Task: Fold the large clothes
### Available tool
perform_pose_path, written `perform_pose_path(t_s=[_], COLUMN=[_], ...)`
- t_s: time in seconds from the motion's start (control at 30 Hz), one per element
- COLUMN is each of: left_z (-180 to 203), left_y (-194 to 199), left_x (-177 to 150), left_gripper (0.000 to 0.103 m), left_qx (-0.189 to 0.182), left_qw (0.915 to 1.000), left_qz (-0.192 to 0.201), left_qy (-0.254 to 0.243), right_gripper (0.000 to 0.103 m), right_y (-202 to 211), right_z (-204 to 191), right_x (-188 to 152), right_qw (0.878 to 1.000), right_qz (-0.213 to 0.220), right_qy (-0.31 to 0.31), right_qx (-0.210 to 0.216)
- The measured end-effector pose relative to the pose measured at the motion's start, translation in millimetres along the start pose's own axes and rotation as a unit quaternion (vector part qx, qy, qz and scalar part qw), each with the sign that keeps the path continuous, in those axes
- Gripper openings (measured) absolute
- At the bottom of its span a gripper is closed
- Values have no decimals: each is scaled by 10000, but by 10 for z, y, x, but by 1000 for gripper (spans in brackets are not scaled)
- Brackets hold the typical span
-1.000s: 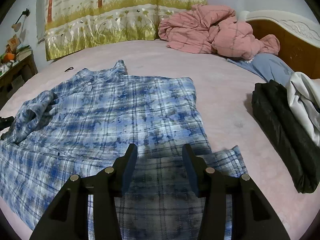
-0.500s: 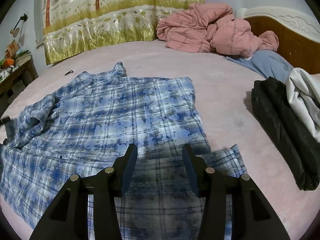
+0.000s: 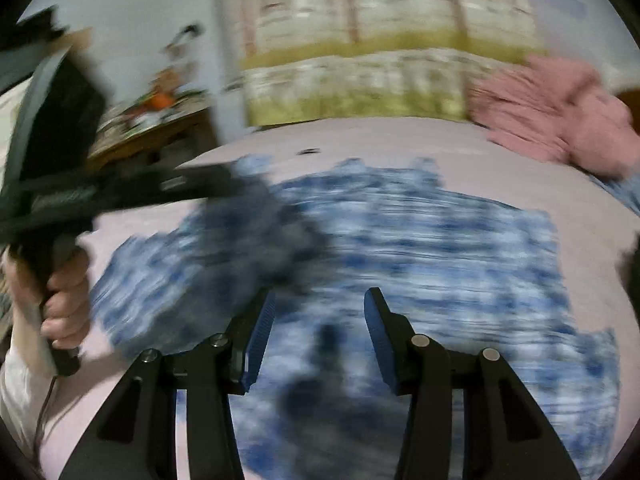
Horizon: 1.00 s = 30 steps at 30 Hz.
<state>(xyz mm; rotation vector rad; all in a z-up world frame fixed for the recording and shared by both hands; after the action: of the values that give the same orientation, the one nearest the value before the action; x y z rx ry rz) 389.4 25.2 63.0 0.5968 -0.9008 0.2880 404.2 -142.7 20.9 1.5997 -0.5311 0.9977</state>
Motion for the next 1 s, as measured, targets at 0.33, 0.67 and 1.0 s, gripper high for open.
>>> perform_pose_path(t_s=[0.33, 0.67, 1.0], left_z=[78, -533, -1589], left_y=[-109, 431, 751], left_x=[-7, 195, 82], left_gripper=[2, 26, 41], left_qx=[-364, 1583, 3395], left_qw=[9992, 9849, 9368], left_qz=[-57, 661, 154], left_qy=[136, 227, 833], right_gripper=[6, 3, 3], right_y=[-72, -410, -1314], right_z=[-349, 268, 929], right_x=[-137, 558, 1064], right_qw=[10000, 9895, 9613], right_qz=[64, 287, -1229], right_qy=[39, -657, -1664], right_qx=[0, -1254, -1818])
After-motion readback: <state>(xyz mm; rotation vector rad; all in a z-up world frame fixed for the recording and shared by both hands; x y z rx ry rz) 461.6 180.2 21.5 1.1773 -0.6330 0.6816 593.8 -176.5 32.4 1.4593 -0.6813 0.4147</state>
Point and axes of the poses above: each gripper's, at about its wrist camera, not at the fingertips, and y roughly against the way its jaws point, z to its right, x to its top, the point moved 1 cm from there along -y, roughly the way its jaws point, and after that the axes turned 13 degrees about -x, right-handed, at the moved point
